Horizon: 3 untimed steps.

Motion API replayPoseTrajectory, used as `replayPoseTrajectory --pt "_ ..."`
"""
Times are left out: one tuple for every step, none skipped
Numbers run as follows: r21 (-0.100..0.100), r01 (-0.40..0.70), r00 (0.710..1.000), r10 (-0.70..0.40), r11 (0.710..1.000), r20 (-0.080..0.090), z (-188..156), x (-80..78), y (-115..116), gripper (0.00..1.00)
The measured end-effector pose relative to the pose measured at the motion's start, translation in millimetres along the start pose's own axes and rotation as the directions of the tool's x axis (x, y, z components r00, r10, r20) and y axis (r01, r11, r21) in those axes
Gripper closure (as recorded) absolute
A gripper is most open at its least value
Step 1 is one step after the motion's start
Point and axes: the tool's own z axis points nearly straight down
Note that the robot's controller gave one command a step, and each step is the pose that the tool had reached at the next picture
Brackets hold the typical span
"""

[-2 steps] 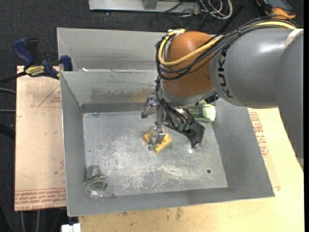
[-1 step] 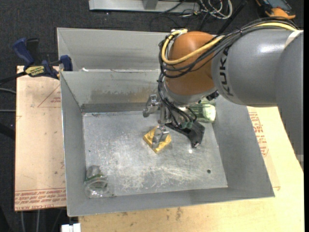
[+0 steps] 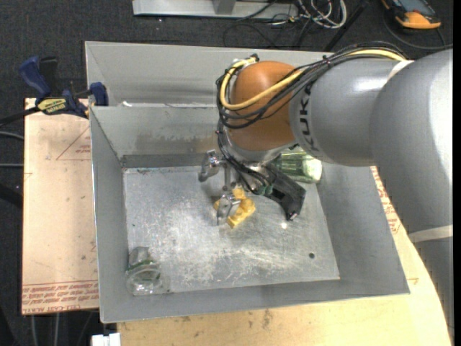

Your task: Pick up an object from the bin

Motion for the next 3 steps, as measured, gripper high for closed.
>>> replayPoseTrajectory --pt "-0.014 0.024 1.0 -0.024 1.0 -0.001 21.1 -10.9 -7.7 0.0" --pt "-0.006 0.164 0.986 -0.164 0.986 -0.005 17.9 12.6 -43.1 0.0" --pt "-0.009 0.366 0.931 -0.366 0.931 -0.004 10.8 20.7 -44.8 0.0"
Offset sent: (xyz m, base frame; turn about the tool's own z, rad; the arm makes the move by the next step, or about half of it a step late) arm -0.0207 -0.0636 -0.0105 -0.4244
